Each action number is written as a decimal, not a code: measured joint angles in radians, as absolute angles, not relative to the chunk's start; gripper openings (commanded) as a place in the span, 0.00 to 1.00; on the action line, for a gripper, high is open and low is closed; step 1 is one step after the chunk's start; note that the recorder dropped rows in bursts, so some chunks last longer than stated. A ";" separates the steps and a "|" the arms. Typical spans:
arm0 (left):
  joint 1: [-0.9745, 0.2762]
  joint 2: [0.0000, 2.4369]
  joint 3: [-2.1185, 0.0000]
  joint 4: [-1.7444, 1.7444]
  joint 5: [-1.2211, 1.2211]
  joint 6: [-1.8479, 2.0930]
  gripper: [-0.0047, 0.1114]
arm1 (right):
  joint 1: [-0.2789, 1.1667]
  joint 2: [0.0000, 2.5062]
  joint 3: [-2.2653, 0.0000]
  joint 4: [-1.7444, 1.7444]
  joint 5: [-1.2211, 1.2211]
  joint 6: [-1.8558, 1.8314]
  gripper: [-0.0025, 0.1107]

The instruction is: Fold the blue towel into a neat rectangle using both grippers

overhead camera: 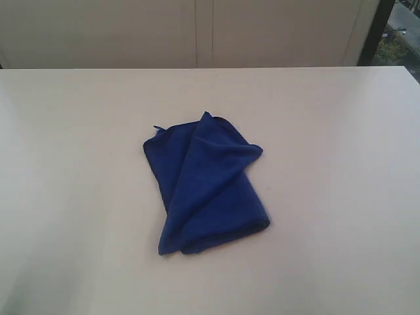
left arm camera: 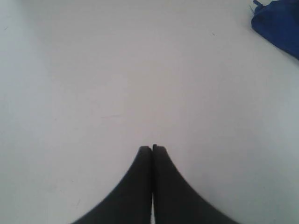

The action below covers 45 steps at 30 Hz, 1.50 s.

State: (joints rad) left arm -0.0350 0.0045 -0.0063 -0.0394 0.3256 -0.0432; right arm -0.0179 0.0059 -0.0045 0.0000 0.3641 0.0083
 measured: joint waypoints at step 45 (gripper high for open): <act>-0.035 0.004 -0.006 -0.039 0.326 -0.043 0.04 | -0.018 0.006 -0.005 0.000 -0.158 0.008 0.02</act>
State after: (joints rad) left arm -0.0350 0.0045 -0.0063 -0.0394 0.3256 -0.0432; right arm -0.0179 0.0059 -0.0045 0.0000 -0.1578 0.0083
